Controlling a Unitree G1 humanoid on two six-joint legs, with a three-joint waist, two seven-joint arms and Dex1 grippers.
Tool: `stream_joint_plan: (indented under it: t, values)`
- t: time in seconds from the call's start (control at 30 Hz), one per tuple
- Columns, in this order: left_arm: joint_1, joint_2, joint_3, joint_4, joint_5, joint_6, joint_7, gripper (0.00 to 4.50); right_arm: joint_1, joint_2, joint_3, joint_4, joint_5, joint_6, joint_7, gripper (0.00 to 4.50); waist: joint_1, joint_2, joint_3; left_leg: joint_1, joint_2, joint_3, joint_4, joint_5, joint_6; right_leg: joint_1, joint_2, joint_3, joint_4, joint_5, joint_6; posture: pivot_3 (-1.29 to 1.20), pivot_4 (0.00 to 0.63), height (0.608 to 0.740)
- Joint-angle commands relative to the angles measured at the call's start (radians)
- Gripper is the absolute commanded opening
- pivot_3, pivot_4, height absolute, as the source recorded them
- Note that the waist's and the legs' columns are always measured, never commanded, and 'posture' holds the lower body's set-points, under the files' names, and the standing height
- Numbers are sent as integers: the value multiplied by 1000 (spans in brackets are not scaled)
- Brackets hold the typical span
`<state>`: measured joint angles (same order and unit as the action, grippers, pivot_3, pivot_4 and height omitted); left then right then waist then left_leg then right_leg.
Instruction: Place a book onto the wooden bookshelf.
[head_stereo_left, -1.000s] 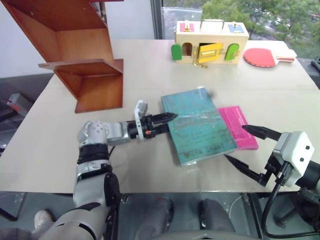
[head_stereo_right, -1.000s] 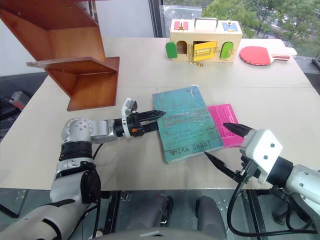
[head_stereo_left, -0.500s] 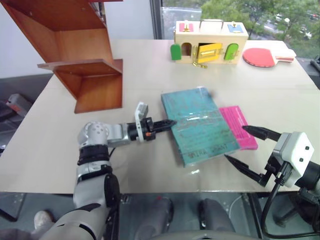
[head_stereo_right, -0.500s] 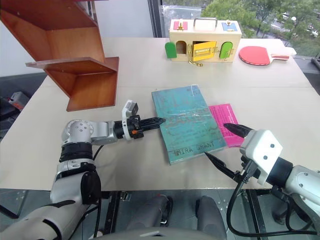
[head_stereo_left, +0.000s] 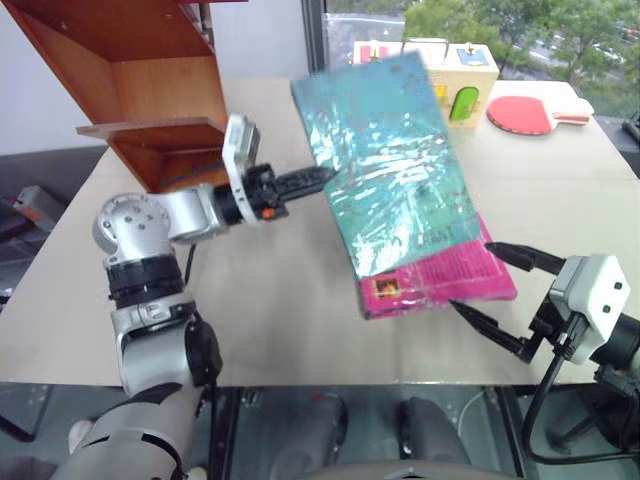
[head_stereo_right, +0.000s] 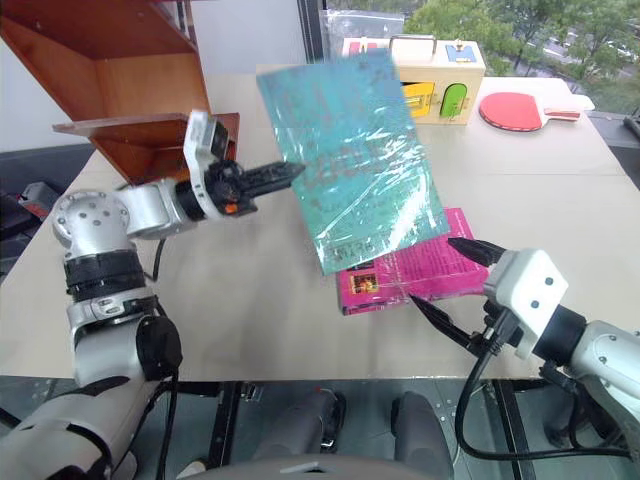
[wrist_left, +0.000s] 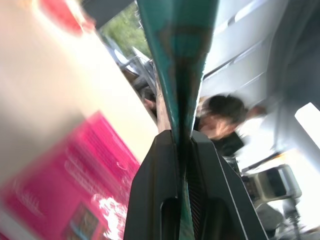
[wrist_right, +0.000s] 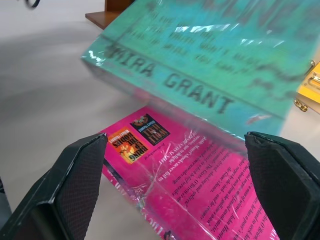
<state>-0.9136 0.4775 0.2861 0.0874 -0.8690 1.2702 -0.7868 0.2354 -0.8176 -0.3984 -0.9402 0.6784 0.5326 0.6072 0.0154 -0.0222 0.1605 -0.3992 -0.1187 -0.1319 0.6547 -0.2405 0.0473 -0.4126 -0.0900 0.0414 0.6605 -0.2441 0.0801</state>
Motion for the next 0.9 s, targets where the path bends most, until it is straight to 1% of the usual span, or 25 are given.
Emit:
stream_joint_plan:
  t: [0.03,0.07,0.1,0.13,0.17,0.3,0.33,0.4,0.43,0.5,0.57,0.63,0.67,0.7,0.73,0.8,0.9]
  values:
    - [-115,85,-221,-198,320,-555,-116,46,-75,1,-23,47,-37,-39,-19,4500,0,0,0,0,0,0,0,0,0,0,0,0,0,0,0,0,150,740]
    - [-137,133,-305,-198,464,-732,-129,46,-106,0,-23,71,-78,-54,-39,4500,0,1,-1,0,0,2,-1,0,0,0,0,1,-1,0,0,0,150,740]
    - [-152,175,-359,-193,570,-871,-143,46,-131,-7,-22,90,-109,-53,-55,4500,-2,1,-1,1,0,2,-2,0,0,0,-1,2,-2,0,0,0,150,740]
    - [-179,222,-411,-174,699,-987,-107,46,-149,-17,-29,110,-119,-50,-52,4500,-4,2,-1,1,0,4,-3,0,0,0,0,3,-2,0,0,0,150,740]
    - [-214,263,-448,-128,781,-1064,-109,46,-168,-21,-36,131,-120,-57,-40,4500,-4,3,-1,3,0,6,-4,0,0,0,0,5,-3,0,0,0,150,740]
    - [-336,370,-481,62,921,-1249,-150,46,-238,-33,-42,202,-122,-88,10,4500,-4,4,0,2,1,4,-5,0,0,-2,2,4,-2,0,0,0,150,740]
    - [-383,412,-479,113,935,-1239,-192,46,-264,-39,-48,234,-107,-95,36,4500,-6,3,1,0,1,4,-5,0,1,-3,2,4,-2,0,0,0,150,740]
    - [-464,486,-491,212,999,-1285,-241,46,-310,-46,-55,298,-66,-90,78,4500,-10,1,4,-1,1,4,-4,0,1,-4,4,4,-2,0,0,0,150,740]
    - [-498,519,-498,249,1014,-1258,-289,46,-328,-53,-54,321,-49,-80,96,4500,-12,1,4,-2,1,4,-4,0,1,-4,5,3,-2,0,0,0,150,740]
    - [-562,573,-527,308,1064,-1273,-365,46,-366,-65,-41,359,-47,-88,122,4500,-16,0,5,-2,0,4,-3,0,2,-4,5,3,-3,0,0,0,150,740]
    - [-585,626,-550,284,1063,-1174,-524,46,-406,-70,-16,394,-64,-112,145,4500,-26,0,6,-3,0,5,-3,-1,3,-5,5,3,-4,0,0,0,150,740]
    - [-612,659,-568,277,1084,-1115,-624,46,-442,-68,15,421,-76,-124,161,4500,-29,0,6,-3,0,5,-3,-1,3,-5,5,3,-3,-1,1,0,150,740]
    - [-629,672,-570,261,1068,-1087,-696,46,-462,-65,28,439,-87,-138,169,4500,-31,0,7,-3,0,5,-3,-1,3,-5,5,2,-3,-1,1,0,150,740]
    - [-653,666,-571,253,1060,-1048,-740,46,-478,-61,39,455,-94,-149,178,4500,-31,0,8,-3,0,5,-2,-1,3,-5,6,2,-2,-1,2,0,150,740]
    - [-672,659,-569,255,1059,-1028,-763,46,-490,-57,51,463,-101,-157,182,4500,-30,-1,10,-3,0,5,-2,-1,3,-5,6,2,-2,-1,2,0,150,740]
    - [-690,654,-578,274,1091,-1044,-774,46,-509,-47,65,480,-114,-182,190,4500,-29,-3,13,-5,0,2,0,-1,3,-4,6,-1,-1,-1,2,0,150,740]
    - [-700,684,-633,347,1228,-1148,-727,46,-526,-23,86,476,-115,-207,198,4500,-31,-2,13,-5,0,2,2,-1,3,-5,5,-1,0,-1,2,0,150,740]
